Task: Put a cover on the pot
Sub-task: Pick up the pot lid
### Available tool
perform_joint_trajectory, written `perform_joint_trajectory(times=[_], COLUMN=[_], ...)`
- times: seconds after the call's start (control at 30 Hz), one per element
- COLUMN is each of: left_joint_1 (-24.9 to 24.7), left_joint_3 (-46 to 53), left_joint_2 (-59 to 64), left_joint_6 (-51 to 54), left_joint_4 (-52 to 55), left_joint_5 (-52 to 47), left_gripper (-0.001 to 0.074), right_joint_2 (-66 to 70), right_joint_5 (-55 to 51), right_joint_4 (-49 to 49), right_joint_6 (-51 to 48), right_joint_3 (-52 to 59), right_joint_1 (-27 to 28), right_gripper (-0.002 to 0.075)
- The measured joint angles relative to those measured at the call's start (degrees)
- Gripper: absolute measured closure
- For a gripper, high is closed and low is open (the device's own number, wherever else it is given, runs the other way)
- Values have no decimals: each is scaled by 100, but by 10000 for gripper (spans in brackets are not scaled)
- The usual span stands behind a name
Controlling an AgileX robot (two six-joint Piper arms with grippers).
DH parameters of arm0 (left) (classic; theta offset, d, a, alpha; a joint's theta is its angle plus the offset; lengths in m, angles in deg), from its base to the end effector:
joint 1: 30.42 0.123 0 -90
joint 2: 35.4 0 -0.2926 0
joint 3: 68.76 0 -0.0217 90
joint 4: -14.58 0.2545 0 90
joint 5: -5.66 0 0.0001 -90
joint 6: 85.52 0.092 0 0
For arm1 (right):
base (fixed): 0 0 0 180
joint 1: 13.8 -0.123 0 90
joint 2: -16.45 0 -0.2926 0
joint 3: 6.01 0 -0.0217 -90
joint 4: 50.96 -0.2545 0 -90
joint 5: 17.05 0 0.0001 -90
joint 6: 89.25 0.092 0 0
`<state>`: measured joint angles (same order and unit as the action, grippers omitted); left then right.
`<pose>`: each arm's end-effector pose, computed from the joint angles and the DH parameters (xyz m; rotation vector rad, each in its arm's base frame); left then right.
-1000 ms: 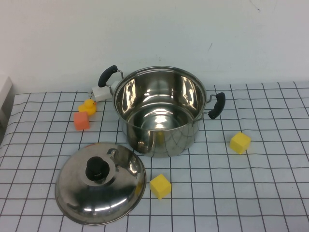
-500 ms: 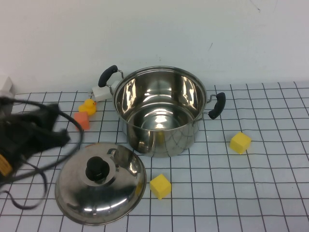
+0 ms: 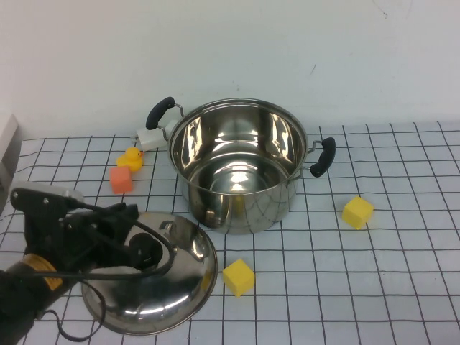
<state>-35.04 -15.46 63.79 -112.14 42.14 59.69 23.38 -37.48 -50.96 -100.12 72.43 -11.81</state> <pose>0.2634 -0.0558 0.1786 0.2026 1.7792 -0.5187 0.0499 -0.0017 0.1753 -0.1432 1.8439 -0.1566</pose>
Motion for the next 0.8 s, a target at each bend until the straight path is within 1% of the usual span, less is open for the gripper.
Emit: perform_joint_trajectory(times=[0.1,0.17,0.23,0.3,0.43,0.5,0.63,0.7,0.8], left_joint_1=[-3,-3,-3,-3,-58,-166,-546,-732,-991], left_joint_3=[0,0,0,-10,-167,-217,-227,-227,-227], left_joint_2=[389,658,899,1134,1584,1723,1903,1954,1996], left_joint_6=[107,237,414,562,676,756,1390,1681,1924], left_joint_4=[-9,-100,-167,-189,-247,-520,-1227,-1545,-2140], left_joint_5=[143,202,327,463,597,597,597,597,597], left_gripper=[452,311,220,180,181,185,210,259,400], right_joint_2=[0,0,0,0,0,0,0,0,0], right_joint_5=[0,0,0,0,0,0,0,0,0], right_joint_4=[0,0,0,0,0,0,0,0,0], right_joint_6=[0,0,0,0,0,0,0,0,0], right_joint_3=[0,0,0,0,0,0,0,0,0], right_joint_1=[0,0,0,0,0,0,0,0,0], right_gripper=[717,717,717,717,717,717,717,717,717])
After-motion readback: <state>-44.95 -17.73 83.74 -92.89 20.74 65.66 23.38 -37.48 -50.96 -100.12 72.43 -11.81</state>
